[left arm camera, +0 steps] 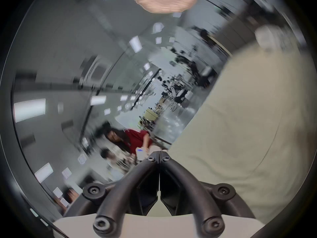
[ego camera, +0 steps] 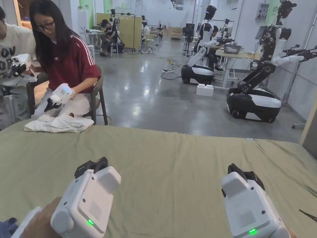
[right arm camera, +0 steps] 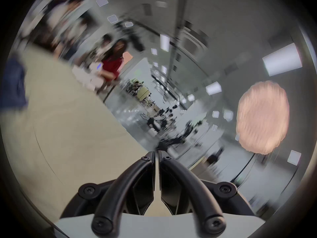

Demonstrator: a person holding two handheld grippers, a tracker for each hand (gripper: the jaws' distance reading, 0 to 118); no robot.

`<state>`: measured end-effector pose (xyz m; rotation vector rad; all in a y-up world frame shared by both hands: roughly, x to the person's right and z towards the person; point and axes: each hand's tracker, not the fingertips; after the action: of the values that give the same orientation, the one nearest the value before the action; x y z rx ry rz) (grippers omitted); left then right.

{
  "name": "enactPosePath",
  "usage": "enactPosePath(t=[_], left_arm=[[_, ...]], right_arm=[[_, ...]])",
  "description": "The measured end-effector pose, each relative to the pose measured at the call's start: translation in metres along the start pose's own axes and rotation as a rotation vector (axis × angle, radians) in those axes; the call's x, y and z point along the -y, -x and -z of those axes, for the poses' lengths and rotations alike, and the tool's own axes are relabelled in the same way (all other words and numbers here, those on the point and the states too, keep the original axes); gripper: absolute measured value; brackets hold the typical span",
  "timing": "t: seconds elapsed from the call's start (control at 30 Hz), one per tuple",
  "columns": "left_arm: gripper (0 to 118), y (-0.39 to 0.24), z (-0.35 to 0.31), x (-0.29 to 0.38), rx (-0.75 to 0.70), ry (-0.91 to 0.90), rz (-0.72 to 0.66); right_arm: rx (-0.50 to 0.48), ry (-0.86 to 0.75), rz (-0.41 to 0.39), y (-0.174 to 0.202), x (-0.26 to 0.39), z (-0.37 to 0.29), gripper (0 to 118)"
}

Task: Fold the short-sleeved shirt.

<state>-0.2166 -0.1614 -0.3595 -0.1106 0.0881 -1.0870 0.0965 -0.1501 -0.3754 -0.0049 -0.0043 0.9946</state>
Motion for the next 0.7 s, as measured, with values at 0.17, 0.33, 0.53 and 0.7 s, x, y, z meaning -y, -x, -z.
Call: enactPosePath(t=[0.17,0.33,0.53,0.7], left_arm=[[0,0.002,0.000,0.003,0.006,-0.045,0.023],[0,0.021,0.005,0.011,0.035,0.041,-0.597],[0,0.029,0.000,0.040,0.022,0.005,-1.288],[0,0.027,-0.003,0.040,0.019,0.015,-1.309]], right_arm=[[0.032,-0.037,-0.060,-0.006,-0.009,-0.014,2],[-0.052,0.067,0.401,-0.021,-0.008,-0.010,2],[-0.075,0.137,1.029,-0.031,0.008,-0.017,2],[-0.018,0.155,1.077,-0.017,0.018,0.000,2]])
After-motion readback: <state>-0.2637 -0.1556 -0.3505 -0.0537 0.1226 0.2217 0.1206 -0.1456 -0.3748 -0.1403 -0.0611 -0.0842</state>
